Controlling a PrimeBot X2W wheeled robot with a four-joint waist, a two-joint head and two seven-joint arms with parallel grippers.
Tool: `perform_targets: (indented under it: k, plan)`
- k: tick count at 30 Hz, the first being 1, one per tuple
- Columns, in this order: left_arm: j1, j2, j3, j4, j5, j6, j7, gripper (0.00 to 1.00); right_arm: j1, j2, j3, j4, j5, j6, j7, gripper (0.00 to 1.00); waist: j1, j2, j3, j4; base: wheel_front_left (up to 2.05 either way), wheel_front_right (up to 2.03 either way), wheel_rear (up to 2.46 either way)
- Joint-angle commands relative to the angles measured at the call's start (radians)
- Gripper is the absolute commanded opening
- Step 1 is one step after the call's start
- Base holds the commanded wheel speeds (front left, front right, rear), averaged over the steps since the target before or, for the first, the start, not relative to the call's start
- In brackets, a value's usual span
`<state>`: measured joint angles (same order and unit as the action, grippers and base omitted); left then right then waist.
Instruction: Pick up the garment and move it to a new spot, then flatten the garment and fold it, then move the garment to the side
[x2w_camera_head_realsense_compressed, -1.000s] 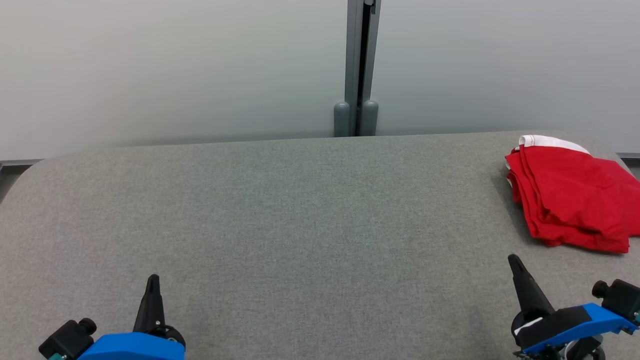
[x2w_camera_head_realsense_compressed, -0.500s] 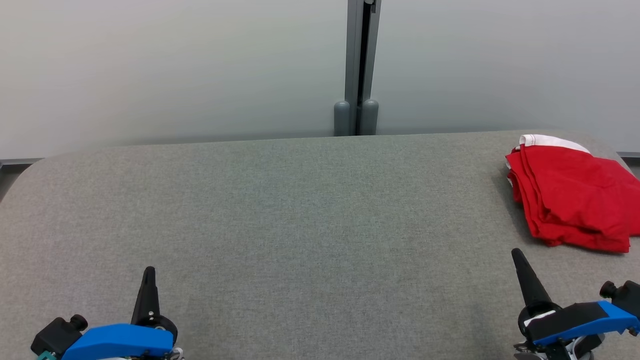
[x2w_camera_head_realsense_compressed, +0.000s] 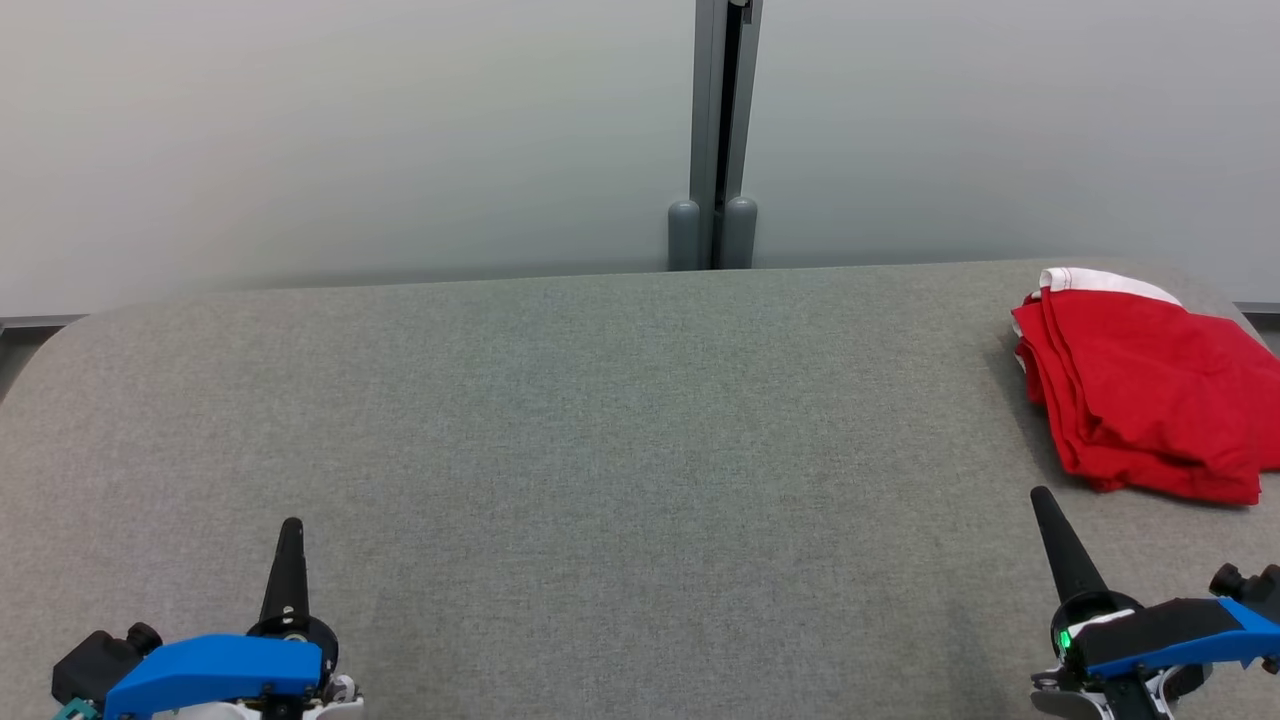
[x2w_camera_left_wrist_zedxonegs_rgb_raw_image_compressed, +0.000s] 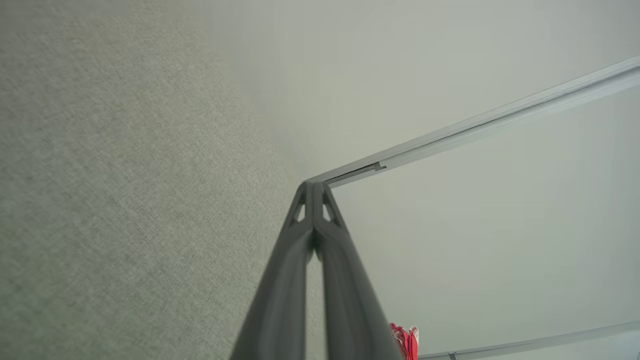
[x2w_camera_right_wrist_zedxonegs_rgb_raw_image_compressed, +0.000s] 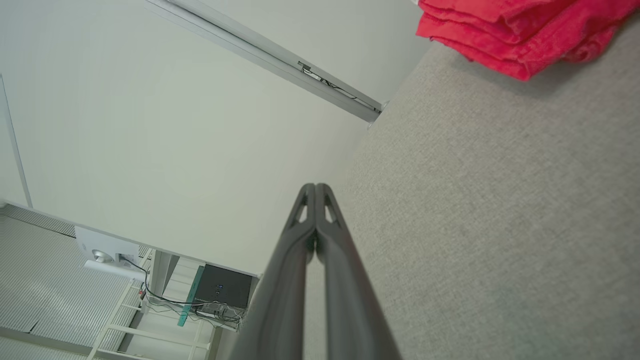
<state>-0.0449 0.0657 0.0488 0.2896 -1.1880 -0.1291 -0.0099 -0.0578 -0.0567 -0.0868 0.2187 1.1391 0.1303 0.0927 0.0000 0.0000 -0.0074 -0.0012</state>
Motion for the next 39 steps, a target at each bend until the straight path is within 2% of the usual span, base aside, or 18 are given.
perform_targets:
  k: [1, 39]
  plan:
    - [-0.028, 0.003, 0.004, -0.013, -0.020, -0.001, 0.006, 0.00, -0.026, 0.000, -0.004, -0.004, 0.025, 0.000, 0.002, 0.00, 0.0000, 0.0000, 0.000, 0.000, 0.00, 0.00, 0.00]
    - [-0.057, -0.011, 0.051, -0.037, -0.302, -0.002, 0.090, 0.00, -0.047, 0.005, -0.022, 0.017, 0.337, 0.001, 0.017, 0.00, 0.0000, 0.0000, 0.007, 0.001, 0.00, 0.00, 0.00]
